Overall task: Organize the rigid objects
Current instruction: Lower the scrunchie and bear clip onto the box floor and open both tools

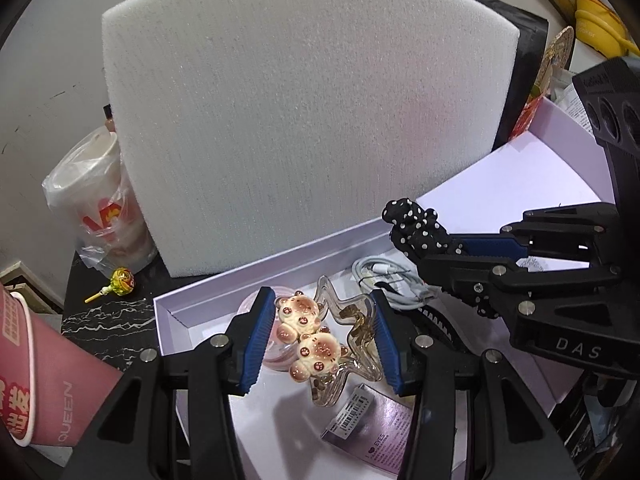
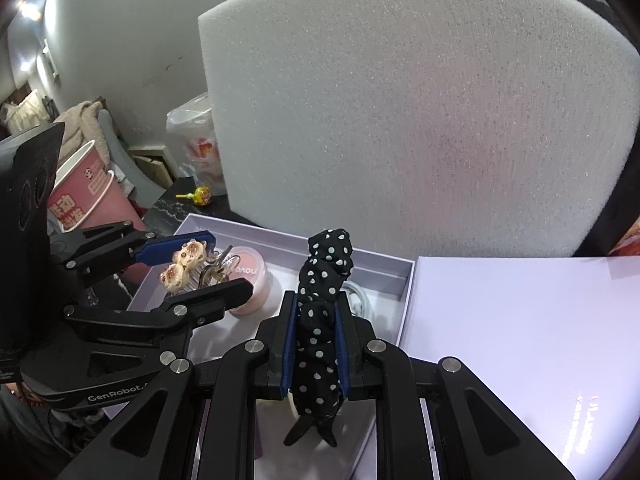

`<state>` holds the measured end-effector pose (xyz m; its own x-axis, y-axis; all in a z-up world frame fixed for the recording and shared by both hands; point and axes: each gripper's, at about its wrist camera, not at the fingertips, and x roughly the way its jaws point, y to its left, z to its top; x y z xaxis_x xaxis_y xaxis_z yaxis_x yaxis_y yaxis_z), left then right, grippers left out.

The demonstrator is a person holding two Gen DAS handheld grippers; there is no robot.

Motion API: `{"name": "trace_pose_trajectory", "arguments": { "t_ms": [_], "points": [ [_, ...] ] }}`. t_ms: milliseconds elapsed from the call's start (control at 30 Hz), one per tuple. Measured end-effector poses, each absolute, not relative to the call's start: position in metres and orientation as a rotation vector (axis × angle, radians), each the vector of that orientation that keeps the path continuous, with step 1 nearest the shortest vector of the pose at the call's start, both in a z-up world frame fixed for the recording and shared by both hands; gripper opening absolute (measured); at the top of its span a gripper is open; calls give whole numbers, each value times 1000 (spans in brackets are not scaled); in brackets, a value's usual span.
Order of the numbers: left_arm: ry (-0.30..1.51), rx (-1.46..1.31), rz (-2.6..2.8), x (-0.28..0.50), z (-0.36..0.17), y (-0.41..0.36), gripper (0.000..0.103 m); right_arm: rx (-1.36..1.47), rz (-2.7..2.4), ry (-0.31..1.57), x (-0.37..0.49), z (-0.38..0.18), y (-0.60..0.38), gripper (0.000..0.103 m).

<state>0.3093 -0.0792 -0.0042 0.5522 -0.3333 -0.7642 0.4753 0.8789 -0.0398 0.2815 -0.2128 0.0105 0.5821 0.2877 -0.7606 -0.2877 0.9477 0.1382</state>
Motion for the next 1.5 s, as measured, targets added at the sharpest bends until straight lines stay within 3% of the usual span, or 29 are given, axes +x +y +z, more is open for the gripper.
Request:
{"name": "trace_pose_trajectory", "arguments": {
  "t_ms": [1033, 1500],
  "points": [
    [999, 220, -425, 318, -38, -85, 47, -63, 263, 990, 296, -26, -203, 20],
    [970, 243, -413, 320, -37, -93, 47, -75, 275, 979, 295, -26, -192, 34]
  ]
}}
